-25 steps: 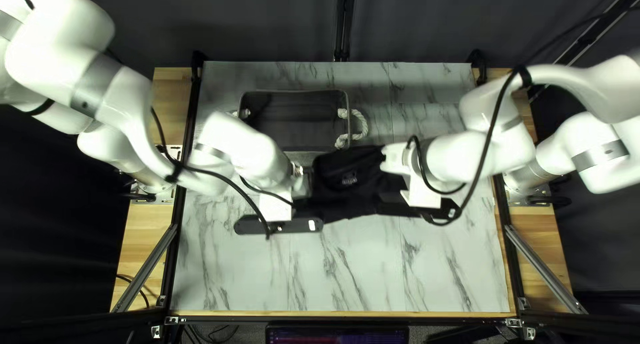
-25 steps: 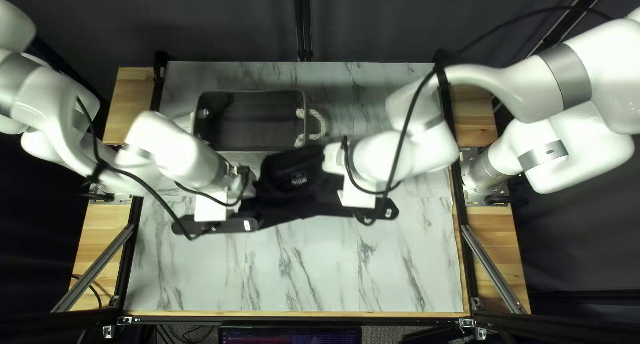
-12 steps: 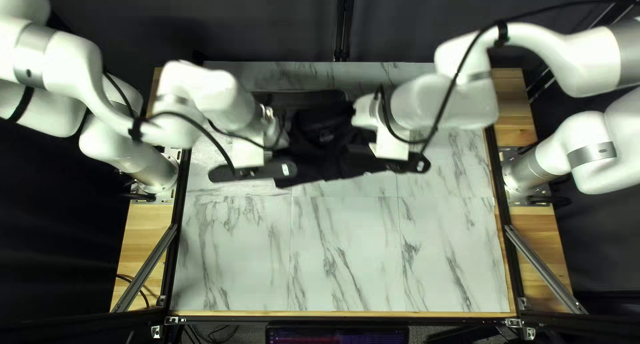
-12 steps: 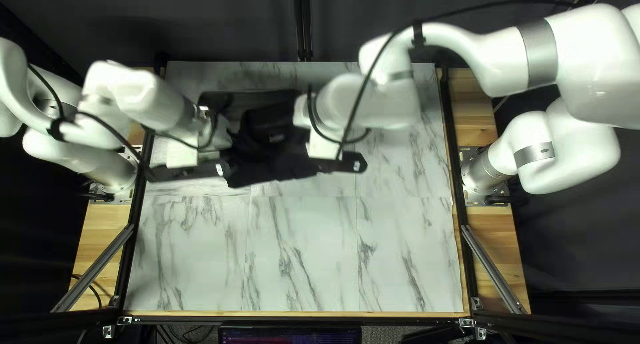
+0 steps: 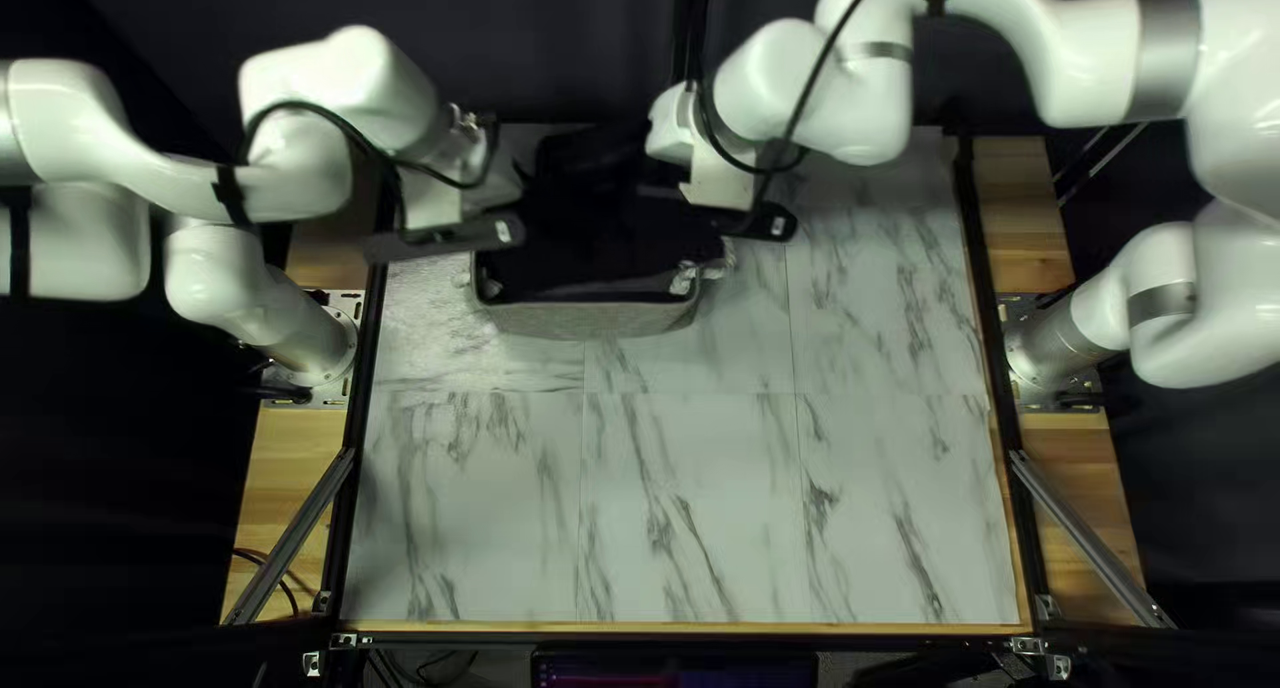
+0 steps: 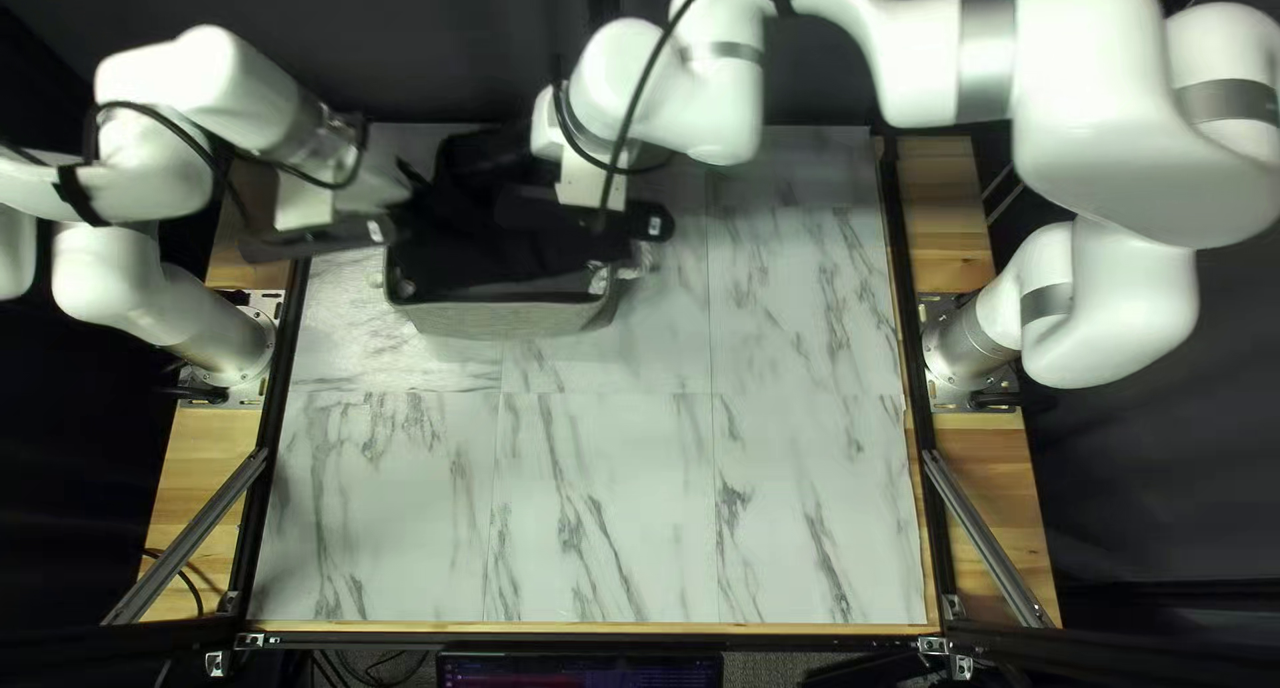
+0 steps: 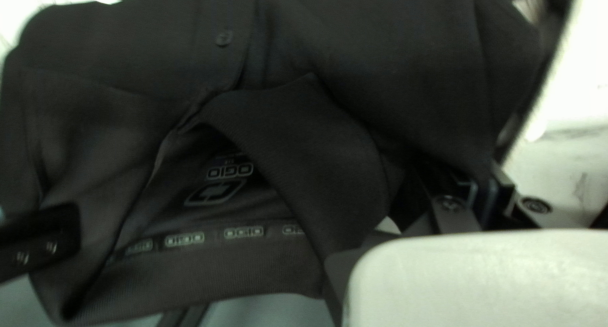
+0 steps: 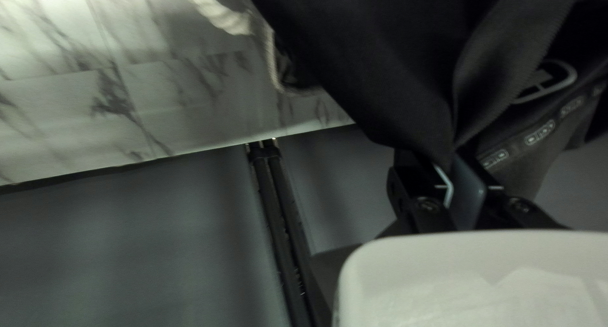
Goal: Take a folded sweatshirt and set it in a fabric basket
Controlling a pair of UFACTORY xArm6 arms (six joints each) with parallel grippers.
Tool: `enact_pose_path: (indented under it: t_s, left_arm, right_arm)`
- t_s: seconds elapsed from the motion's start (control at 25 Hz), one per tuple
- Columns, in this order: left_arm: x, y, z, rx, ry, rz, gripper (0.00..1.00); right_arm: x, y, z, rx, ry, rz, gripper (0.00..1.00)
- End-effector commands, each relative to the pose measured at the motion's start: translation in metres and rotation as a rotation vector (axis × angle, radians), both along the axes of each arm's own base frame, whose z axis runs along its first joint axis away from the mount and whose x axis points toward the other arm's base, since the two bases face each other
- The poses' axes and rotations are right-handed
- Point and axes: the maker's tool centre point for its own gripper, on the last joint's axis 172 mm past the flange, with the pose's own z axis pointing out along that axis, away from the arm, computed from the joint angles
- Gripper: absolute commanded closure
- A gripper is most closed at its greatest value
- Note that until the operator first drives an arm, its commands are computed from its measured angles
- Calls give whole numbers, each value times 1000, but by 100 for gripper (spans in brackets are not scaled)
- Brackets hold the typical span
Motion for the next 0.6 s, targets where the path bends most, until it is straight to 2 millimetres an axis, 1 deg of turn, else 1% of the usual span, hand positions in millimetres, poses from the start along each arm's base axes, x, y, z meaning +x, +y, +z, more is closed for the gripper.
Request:
enact_pose_path:
  t_s: [0.04, 0.08, 0.16, 0.28, 0.36, 0.52, 0.6]
  left_arm:
    - [-11, 0, -20, -10, -1, 2, 100]
    - [-13, -2, -30, -16, -1, 3, 100]
    - [-15, -5, -41, -24, -2, 3, 100]
    - [-12, -9, -56, -35, 4, 2, 100]
    - [-8, -9, -62, -40, 11, 1, 100]
    - [1, -3, -69, -48, 20, -4, 100]
    - [5, 3, -71, -52, 23, -8, 100]
  right_arm:
    - [19, -6, -12, 7, -3, -3, 100]
    - [22, -7, -17, 10, -4, -4, 100]
    - [23, -4, -23, 15, -9, -3, 100]
    - [16, 6, -34, 20, -12, -8, 100]
    - [9, 10, -40, 23, -15, -12, 100]
    - [-3, 18, -51, 33, -27, -16, 100]
    - [-8, 28, -62, 44, -29, -19, 100]
